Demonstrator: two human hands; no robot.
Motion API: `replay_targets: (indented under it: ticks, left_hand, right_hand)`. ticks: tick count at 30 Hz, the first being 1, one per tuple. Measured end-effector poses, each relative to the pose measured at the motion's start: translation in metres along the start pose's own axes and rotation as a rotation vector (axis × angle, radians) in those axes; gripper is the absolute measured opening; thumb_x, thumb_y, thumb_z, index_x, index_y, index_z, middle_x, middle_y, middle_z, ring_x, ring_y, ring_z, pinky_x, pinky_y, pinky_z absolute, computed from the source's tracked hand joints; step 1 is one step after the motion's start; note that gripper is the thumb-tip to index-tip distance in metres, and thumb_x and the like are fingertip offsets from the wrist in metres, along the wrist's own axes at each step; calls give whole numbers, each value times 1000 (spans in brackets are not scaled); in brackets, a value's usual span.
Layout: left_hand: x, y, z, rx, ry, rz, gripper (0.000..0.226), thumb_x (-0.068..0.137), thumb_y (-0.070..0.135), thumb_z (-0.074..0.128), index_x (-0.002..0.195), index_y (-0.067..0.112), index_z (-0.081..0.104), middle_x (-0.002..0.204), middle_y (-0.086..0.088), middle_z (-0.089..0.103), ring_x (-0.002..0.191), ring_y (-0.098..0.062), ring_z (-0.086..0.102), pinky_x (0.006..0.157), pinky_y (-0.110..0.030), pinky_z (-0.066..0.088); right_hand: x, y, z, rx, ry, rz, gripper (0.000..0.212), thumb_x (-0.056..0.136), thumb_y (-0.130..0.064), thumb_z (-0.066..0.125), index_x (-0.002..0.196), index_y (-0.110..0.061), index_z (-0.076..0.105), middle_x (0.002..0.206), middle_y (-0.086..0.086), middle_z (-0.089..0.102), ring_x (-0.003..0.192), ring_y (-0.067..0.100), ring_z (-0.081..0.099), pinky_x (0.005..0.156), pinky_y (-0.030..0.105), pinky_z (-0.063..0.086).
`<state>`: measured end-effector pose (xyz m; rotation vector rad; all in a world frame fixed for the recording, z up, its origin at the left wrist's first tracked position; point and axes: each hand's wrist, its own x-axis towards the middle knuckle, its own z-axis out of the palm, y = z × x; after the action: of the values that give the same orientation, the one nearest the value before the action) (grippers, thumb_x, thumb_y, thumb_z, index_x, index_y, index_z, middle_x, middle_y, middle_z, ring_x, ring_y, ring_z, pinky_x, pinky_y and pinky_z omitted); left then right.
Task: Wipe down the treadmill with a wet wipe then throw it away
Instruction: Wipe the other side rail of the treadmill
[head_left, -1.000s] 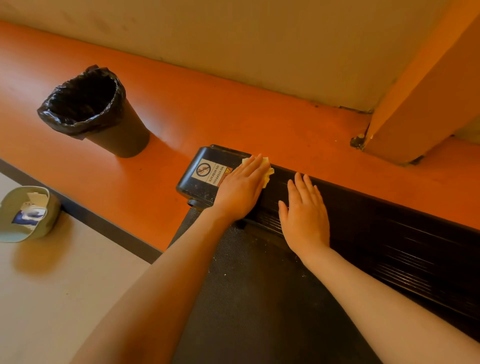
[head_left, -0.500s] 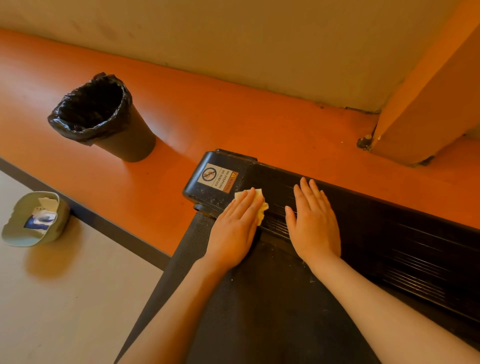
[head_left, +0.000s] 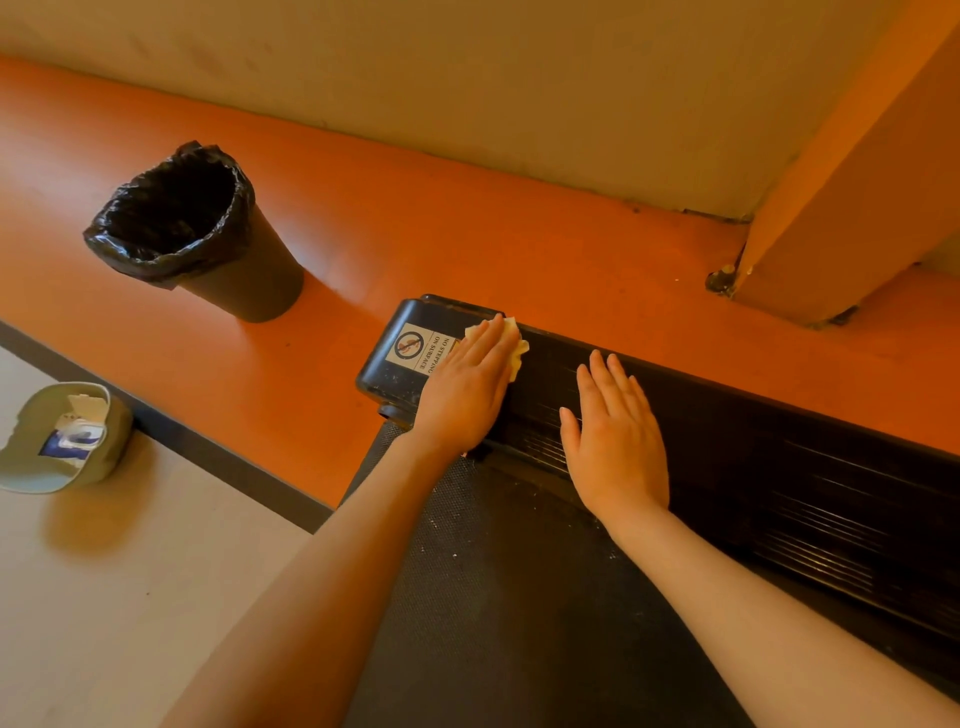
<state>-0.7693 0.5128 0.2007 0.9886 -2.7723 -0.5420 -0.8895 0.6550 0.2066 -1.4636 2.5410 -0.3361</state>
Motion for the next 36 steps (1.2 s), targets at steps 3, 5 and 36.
replay_targets:
  ticks: [3,5,36]
  left_hand:
    - [-13,-2,3,10,31,14,56,102,39,22,149,11,38,155,-10,35,145,-26,27,117,-39,23]
    - [-25,-5,5,17,37,16,54,103,36,23,150,13,36,156,-8,33,145,-21,22,118,-36,19]
    - [59,16,-12,9,-320,269,43,105,19,35,148,16,40,153,-5,38,146,-21,24,118,-34,16]
  right_hand:
    - [0,0,0,-3,-6,0,53,103,-34,37,149,-9,34,158,10,26,148,23,18,118,36,13]
    - [0,0,0,-2,-9,1,53,103,-34,37,150,-10,33,159,10,26,149,23,18,118,36,13]
    - [-2,0,9,-33,176,-27,48,95,-28,54,136,-2,54,148,16,44,141,29,37,112,40,27]
